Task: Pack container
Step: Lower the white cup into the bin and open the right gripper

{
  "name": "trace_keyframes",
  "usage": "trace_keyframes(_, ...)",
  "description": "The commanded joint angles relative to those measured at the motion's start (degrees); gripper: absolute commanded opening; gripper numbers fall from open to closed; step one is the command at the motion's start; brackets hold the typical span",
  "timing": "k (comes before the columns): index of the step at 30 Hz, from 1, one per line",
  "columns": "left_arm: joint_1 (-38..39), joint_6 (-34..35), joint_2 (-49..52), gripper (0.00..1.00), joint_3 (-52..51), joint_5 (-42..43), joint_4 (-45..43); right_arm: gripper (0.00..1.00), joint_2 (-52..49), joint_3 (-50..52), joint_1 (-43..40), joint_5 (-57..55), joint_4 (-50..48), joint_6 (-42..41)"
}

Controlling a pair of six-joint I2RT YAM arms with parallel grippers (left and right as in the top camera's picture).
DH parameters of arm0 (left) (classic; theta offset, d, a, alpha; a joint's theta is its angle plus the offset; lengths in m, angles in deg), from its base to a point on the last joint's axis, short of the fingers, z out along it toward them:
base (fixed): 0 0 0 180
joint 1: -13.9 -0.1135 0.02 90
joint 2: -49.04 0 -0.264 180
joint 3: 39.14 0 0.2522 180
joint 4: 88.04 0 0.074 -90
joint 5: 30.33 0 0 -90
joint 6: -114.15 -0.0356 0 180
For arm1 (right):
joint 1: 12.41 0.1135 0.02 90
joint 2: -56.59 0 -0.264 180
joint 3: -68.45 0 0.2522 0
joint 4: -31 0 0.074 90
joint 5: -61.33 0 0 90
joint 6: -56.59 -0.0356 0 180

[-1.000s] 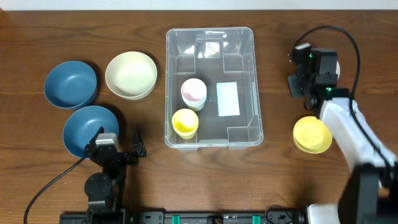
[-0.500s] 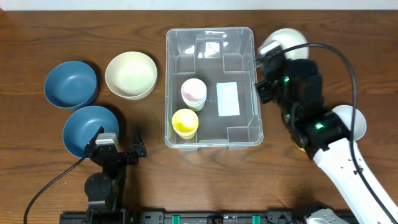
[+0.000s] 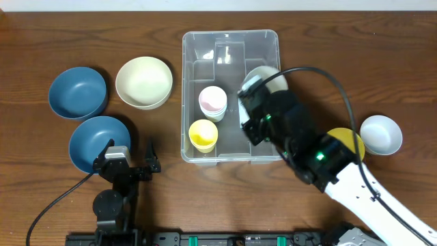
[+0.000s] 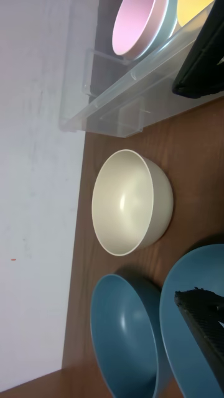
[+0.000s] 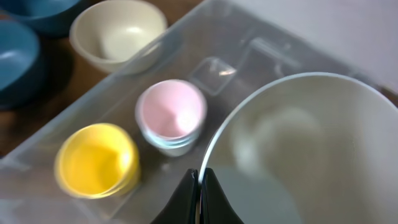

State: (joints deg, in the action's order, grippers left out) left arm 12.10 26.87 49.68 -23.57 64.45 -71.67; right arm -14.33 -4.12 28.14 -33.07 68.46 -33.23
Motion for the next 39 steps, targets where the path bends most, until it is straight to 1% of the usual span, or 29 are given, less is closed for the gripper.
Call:
trace_keyframes(1, 0.17, -0.79, -0.04, 0.98, -1.57, 0.63, 0.76, 0.01, -1.60, -0.02, 2.75, -0.04, 1.27, -2.10)
trace_keyframes(6, 0.17, -0.76, -0.04, 0.98, -1.57, 0.63, 0.76, 0.01, -6.84, -0.02, 4.76, -0.02, 2.84, -3.10)
trace_keyframes(14, 0.17, -0.76, -0.04, 0.98, -1.57, 0.63, 0.76, 0.01, -14.93, -0.02, 4.83, -0.04, 3.10, -3.50)
trace_keyframes(18, 0.17, -0.76, -0.04, 0.98, -1.57, 0.63, 0.76, 0.01, -16.65, -0.02, 4.83, -0.04, 3.93, -4.46)
trace_keyframes(25, 0.17, -0.76, -0.04, 0.98, -1.57, 0.63, 0.76, 0.02, -16.85, -0.02, 4.83, -0.07, 5.46, -4.44)
trace_keyframes(26, 0.17, -0.76, -0.04, 0.98, -1.57, 0.63, 0.76, 0.06, -16.85, -0.02, 4.83, -0.07, 5.64, -4.44)
trace_keyframes(28, 0.17, -0.76, -0.04, 0.98, -1.57, 0.63, 0.76, 0.38, -16.85, -0.02, 4.83, -0.07, 5.70, -4.39)
trace_keyframes(29, 0.17, -0.76, -0.04, 0.98, -1.57, 0.63, 0.76, 0.41, -16.83, -0.02, 4.83, -0.07, 5.70, -4.37)
trace_keyframes(32, 0.17, -0.76, -0.04, 0.98, -1.57, 0.63, 0.76, 0.43, -16.39, -0.02, 4.83, -0.09, 5.64, -2.64)
trace_keyframes(36, 0.17, -0.76, -0.04, 0.98, -1.57, 0.63, 0.76, 0.44, -13.73, -0.26, 4.68, -0.33, 5.20, -2.67)
trace_keyframes(39, 0.17, -0.76, -0.04, 0.98, -1.57, 0.63, 0.76, 0.44, -10.10, -0.83, 4.04, -2.89, 5.33, -2.71)
